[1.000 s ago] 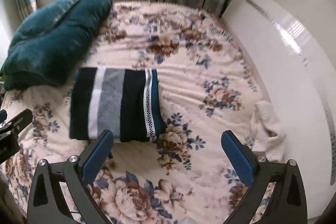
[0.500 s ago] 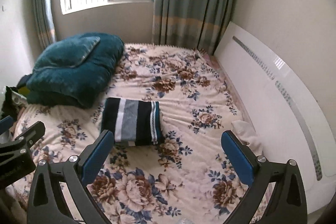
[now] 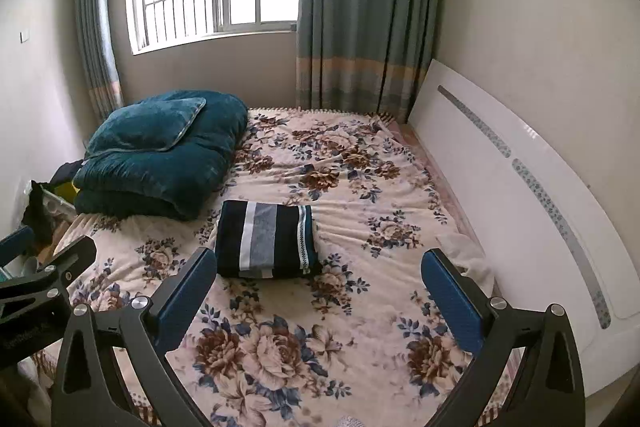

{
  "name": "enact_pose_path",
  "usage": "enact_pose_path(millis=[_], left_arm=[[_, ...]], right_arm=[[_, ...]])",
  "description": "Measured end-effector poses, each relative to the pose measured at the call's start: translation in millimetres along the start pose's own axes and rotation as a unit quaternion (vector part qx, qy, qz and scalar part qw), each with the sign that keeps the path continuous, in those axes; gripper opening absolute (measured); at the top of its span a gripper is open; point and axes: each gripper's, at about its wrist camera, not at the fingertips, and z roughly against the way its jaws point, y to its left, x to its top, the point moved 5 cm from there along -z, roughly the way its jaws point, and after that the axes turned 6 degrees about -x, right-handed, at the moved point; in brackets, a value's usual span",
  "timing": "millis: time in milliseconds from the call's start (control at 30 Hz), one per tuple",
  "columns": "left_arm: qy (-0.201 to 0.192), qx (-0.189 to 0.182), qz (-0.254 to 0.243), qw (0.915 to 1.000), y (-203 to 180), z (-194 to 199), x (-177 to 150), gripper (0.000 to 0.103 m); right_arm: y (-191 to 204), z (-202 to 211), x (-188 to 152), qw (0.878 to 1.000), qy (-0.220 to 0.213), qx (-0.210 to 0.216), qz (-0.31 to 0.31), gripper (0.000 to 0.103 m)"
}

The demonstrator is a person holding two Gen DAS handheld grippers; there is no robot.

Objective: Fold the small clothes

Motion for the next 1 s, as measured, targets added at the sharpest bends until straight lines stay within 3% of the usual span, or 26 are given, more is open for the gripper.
enact_pose_path(millis=[667,1000], left_arm=[[-0.01,0.003,0.003,0.9999,-6,24,-6,0.103],[-0.02,0.013,0.009,0.9997,-3,30,-3,0.103]], right_arm=[[-7,27,-5,1.0,-0.01,-0.006,-0.002,0.103],[-1,37,10,1.0,-0.011,0.003,0.008,0.103]])
